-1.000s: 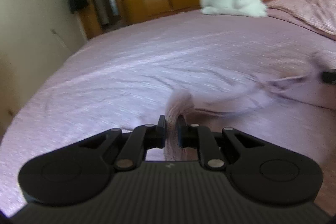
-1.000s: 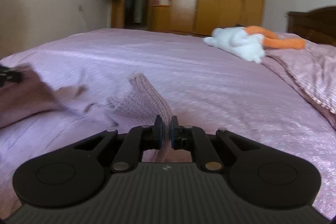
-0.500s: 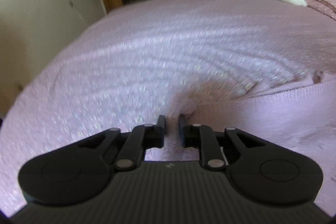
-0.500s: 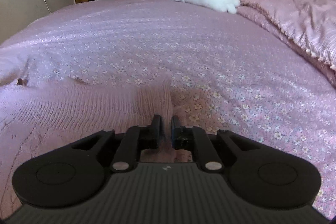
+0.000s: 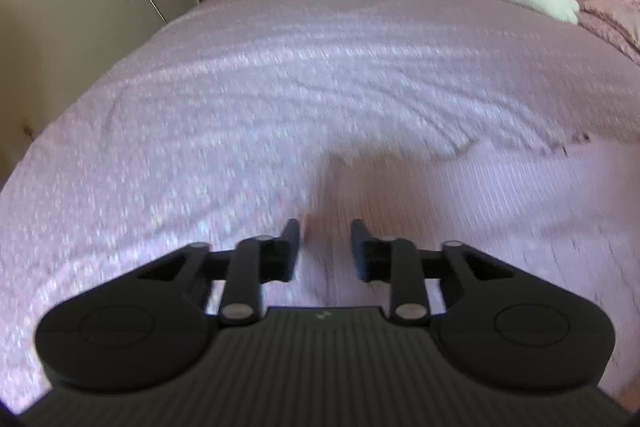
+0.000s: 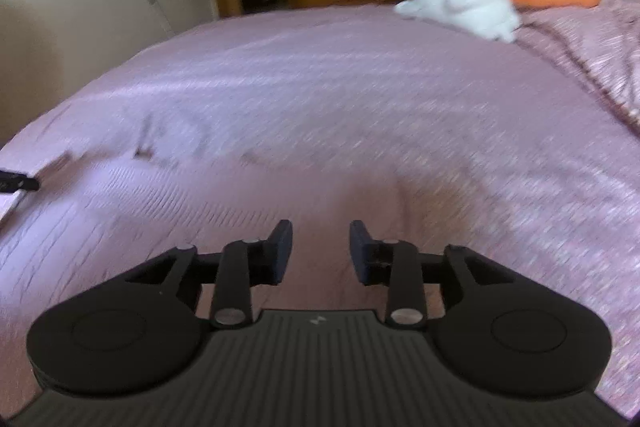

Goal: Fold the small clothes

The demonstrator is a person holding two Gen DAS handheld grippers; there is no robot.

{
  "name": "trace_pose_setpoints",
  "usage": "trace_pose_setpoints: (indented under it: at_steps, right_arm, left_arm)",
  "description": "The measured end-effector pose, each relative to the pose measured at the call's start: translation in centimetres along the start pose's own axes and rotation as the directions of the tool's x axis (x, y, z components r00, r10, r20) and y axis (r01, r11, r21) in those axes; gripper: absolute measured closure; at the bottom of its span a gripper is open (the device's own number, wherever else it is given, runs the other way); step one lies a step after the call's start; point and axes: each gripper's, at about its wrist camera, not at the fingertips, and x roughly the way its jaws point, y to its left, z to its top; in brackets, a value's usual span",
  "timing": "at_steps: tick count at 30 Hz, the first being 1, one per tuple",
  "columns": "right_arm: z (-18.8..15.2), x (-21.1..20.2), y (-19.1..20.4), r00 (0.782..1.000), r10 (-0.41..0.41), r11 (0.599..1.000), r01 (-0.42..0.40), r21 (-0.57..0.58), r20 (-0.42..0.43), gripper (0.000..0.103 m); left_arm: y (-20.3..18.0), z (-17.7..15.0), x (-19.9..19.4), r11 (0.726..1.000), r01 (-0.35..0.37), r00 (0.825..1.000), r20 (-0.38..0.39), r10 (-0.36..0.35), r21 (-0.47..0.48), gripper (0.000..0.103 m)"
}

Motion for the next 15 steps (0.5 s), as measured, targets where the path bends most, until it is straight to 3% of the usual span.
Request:
trace_pose_setpoints:
  at_steps: [3,7,15]
  right_arm:
    - [-1.5,0.9,0.7,0.998,-0.047,0.998,0.045,-0.043,-0.04,0.059]
    - [-2.1,1.2,0.1,0.998,-0.052,0.998,0.053,0.018,-0.024,0.054]
    - [-1.9,-2.6,0.2,0.999,-0.042,0.997,0.043,0.065,-0.015,0.046]
  left_arm:
    - [-0.4,-1.4,0.4,1.0,-0.017,1.0,-0.026,0.017,0.025,0.066]
    - [-0.3,-2.2,1.0,0.999,-0.035,0.999,-0.037,0.036,0.006,0.065]
    - [-0.7,-2.5,-2.2,0.999,-0.034,0.997,-0.064,0.035,0.012,0.065]
